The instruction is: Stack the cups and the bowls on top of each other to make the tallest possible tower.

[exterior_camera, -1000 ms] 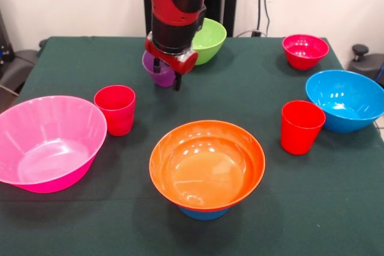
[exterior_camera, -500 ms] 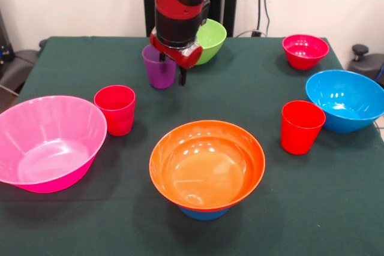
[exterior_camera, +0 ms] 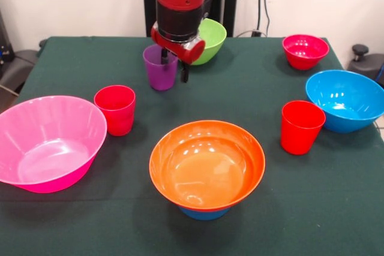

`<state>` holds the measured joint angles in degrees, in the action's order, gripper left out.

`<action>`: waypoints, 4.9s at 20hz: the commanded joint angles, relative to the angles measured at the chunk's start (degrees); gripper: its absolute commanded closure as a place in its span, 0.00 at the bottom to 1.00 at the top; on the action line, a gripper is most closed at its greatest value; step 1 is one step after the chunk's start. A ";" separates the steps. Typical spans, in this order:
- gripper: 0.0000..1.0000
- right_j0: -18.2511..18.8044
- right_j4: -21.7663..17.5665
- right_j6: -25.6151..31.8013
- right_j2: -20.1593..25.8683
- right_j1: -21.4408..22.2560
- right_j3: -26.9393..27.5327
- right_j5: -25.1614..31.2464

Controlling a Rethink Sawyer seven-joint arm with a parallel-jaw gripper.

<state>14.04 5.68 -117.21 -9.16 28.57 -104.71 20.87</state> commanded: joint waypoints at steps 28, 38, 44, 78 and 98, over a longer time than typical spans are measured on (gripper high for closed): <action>1.00 -0.24 -0.05 -4.77 5.79 0.54 -1.19 2.02; 1.00 0.61 2.25 -4.95 8.60 4.91 -2.27 6.80; 1.00 0.73 2.69 -5.01 8.89 5.50 -1.01 9.00; 1.00 -2.15 6.90 -7.95 7.98 6.95 11.32 24.18; 1.00 -6.01 6.84 -15.30 4.69 -0.92 31.60 36.11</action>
<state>9.69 11.58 -119.11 -6.95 34.47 -81.01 53.17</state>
